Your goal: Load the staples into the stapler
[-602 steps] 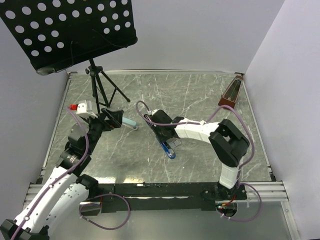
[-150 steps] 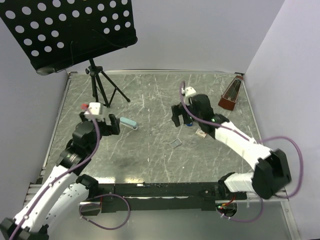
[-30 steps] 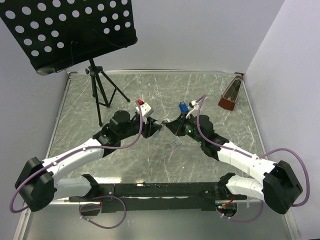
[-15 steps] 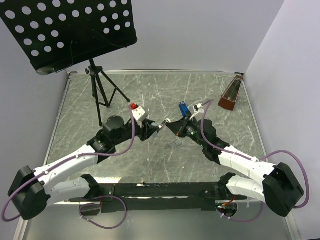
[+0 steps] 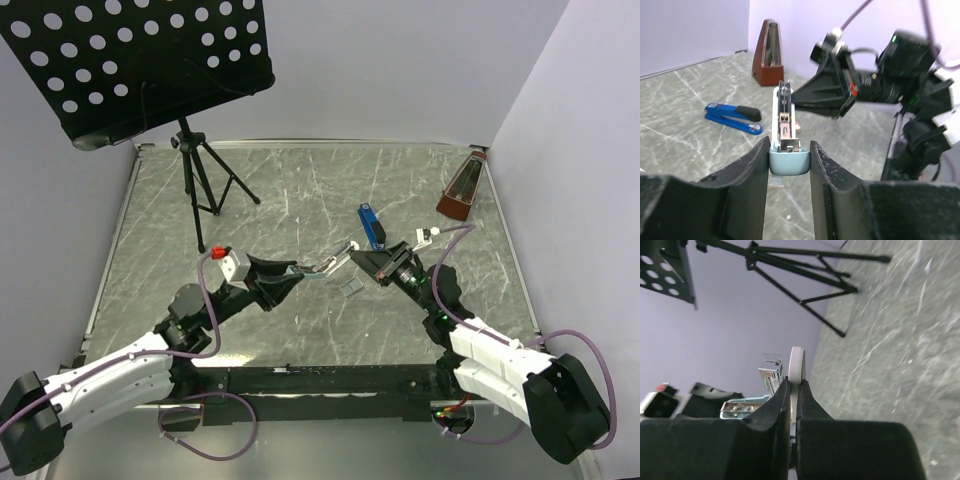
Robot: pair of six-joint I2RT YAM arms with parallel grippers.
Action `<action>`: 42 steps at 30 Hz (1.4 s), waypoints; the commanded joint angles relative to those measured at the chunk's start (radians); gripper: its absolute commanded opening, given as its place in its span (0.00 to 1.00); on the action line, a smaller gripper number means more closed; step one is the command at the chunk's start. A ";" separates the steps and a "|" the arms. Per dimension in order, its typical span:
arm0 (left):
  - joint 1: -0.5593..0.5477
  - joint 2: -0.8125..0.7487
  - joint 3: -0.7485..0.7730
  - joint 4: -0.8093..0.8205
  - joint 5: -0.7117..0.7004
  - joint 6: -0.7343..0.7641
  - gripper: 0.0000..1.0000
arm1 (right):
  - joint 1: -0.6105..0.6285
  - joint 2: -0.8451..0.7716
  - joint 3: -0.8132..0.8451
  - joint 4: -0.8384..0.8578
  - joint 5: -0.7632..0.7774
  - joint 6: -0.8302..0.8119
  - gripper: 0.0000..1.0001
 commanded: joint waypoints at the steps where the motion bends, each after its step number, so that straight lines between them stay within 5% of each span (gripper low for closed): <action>1: -0.053 -0.037 -0.063 0.233 -0.073 -0.117 0.01 | -0.045 0.004 -0.027 0.222 0.118 0.186 0.00; 14: -0.263 -0.065 -0.222 0.497 -0.400 -0.116 0.01 | -0.048 0.282 -0.153 0.673 0.150 0.437 0.00; 26: -0.267 -0.082 -0.031 0.102 -0.576 -0.093 0.01 | -0.056 0.340 -0.049 0.496 -0.023 0.272 0.01; 34: -0.195 -0.019 0.084 -0.107 -0.511 -0.085 0.01 | -0.059 0.360 -0.027 0.463 -0.070 0.180 0.35; 39: -0.124 0.015 0.170 -0.270 -0.410 -0.064 0.01 | -0.060 0.296 -0.003 0.316 -0.103 0.077 0.52; 42: -0.072 0.020 0.208 -0.342 -0.339 -0.039 0.01 | -0.060 0.222 0.085 0.146 -0.199 -0.134 0.64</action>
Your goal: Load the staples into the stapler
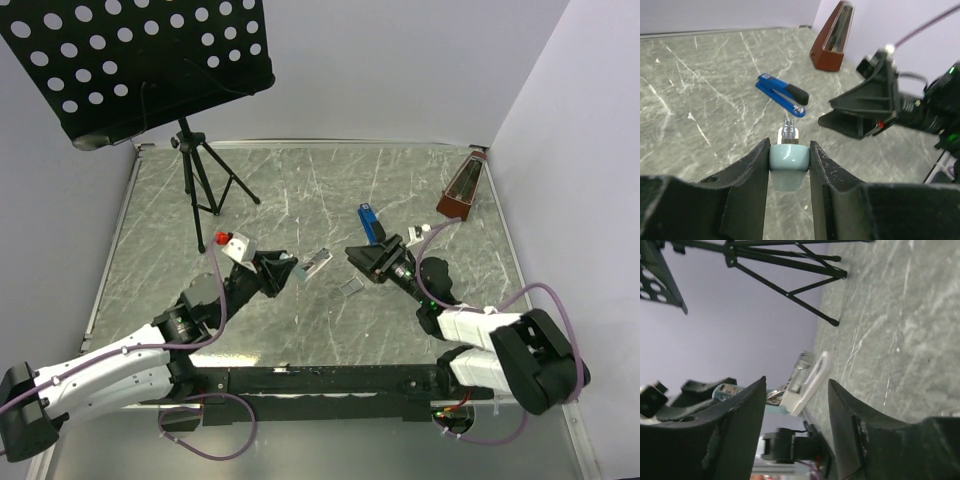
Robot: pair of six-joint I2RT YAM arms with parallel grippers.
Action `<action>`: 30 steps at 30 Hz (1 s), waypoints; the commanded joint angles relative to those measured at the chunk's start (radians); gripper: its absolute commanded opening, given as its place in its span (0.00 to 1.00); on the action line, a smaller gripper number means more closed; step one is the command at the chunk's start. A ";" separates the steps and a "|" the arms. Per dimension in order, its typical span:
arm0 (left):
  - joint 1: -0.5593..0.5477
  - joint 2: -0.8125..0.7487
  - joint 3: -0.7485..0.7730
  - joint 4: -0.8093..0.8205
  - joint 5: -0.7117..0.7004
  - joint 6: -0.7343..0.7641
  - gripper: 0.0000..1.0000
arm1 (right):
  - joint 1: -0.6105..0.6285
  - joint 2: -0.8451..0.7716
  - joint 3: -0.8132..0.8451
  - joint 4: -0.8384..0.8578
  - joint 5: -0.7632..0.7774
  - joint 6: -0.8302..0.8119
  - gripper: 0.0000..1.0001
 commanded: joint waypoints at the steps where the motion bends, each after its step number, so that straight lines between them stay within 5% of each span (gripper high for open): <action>1: 0.068 -0.006 0.097 -0.098 0.171 0.048 0.01 | -0.004 -0.095 0.151 -0.195 -0.140 -0.395 0.66; 5: 0.096 -0.021 0.143 -0.175 0.287 0.108 0.01 | 0.007 -0.138 0.279 -0.365 -0.301 -0.714 0.80; 15: 0.099 -0.035 0.269 -0.322 0.497 0.211 0.01 | 0.112 -0.192 0.474 -0.796 -0.587 -1.300 0.86; 21: 0.099 -0.021 0.298 -0.334 0.626 0.223 0.01 | 0.247 -0.181 0.547 -0.982 -0.533 -1.561 0.81; 30: 0.097 -0.032 0.302 -0.319 0.695 0.219 0.01 | 0.269 -0.140 0.598 -1.010 -0.585 -1.592 0.58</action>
